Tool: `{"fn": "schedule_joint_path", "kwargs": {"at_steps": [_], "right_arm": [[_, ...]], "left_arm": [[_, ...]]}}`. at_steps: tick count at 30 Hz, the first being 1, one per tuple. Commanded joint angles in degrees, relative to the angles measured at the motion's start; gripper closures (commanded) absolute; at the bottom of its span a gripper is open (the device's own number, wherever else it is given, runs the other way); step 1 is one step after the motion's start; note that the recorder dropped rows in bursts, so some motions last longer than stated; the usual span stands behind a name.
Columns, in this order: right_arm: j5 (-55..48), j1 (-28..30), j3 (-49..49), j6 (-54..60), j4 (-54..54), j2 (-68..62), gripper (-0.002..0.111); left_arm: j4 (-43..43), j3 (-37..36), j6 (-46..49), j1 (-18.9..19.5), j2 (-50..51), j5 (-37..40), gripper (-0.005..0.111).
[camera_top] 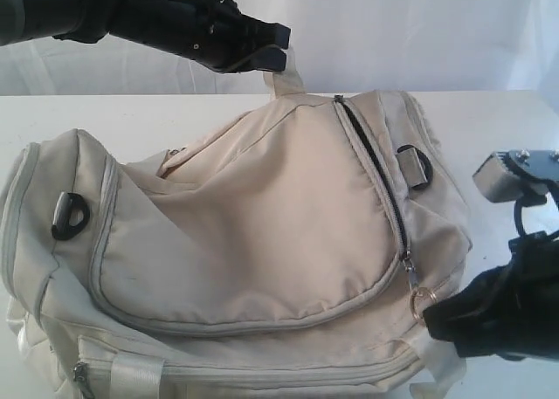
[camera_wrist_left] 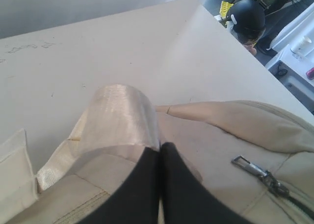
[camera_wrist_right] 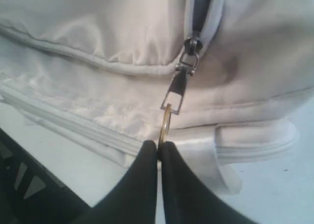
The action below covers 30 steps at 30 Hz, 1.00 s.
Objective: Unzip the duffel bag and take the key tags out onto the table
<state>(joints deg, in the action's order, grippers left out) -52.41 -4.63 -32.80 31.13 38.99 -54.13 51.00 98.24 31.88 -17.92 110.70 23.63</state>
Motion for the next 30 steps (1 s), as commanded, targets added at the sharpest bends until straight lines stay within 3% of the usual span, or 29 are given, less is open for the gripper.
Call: {"fn": "schedule_joint_path", "kwargs": {"at_steps": [1, 7, 21, 27, 30], "right_arm": [[-0.4, -2.6, 3.3, 0.8, 3.6, 0.5, 0.108], [3.5, -7.1, 6.6, 5.3, 12.4, 0.5, 0.108], [10.5, -18.4, 8.9, 6.0, 15.8, -7.4, 0.108], [10.0, -19.0, 8.5, 6.1, 14.9, -8.6, 0.108], [8.5, -19.0, 7.1, 6.1, 12.8, -8.6, 0.099]], "left_arm": [[1.2, 0.5, -0.4, 0.8, -0.3, -0.1, 0.107], [1.2, 0.5, -0.4, 0.8, -0.3, 0.3, 0.107], [1.2, 0.5, -0.4, 0.8, -0.3, 0.4, 0.107], [1.0, 0.5, -0.1, 0.8, -0.3, 2.7, 0.107], [-1.2, 0.5, -0.1, 0.8, -0.3, 3.6, 0.107]]}}
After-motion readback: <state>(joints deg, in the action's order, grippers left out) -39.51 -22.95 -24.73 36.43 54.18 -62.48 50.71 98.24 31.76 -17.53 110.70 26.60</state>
